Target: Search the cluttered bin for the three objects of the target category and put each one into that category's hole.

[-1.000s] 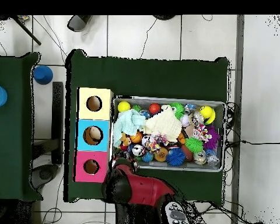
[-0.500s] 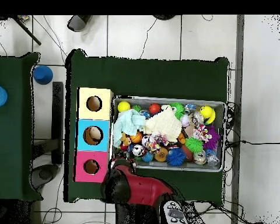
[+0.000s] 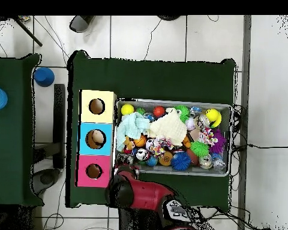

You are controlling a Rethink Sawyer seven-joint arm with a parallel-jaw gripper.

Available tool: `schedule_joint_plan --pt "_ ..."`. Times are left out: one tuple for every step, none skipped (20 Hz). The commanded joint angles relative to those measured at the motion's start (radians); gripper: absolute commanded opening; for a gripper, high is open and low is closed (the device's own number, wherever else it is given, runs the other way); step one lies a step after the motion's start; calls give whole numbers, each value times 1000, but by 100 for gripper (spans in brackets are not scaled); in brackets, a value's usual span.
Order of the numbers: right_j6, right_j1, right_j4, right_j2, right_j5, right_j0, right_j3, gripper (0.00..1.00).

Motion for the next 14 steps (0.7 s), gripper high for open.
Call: schedule_joint_plan --pt "167 73 -7 31 -113 -7 -150 100" --pt "166 74 -9 32 -120 -9 -150 100" --pt "166 73 -9 32 -123 -8 -149 100" --pt "167 76 -7 30 -129 -6 -150 100" --pt "167 78 -6 27 -136 -3 -150 100" --pt "167 84 -4 23 -144 1 -153 100" --pt "167 89 -4 21 -152 3 -155 100" --pt "166 94 -4 19 -159 5 -157 100" --pt "166 100 -4 15 -170 9 -159 100" --pt "165 105 -4 11 -181 14 -162 100" --pt "167 108 -1 9 -184 17 -162 100" --pt "168 112 2 7 -188 19 -162 100" --pt "169 110 1 9 -189 18 -161 100" --pt "168 103 -1 12 -189 15 -162 100"
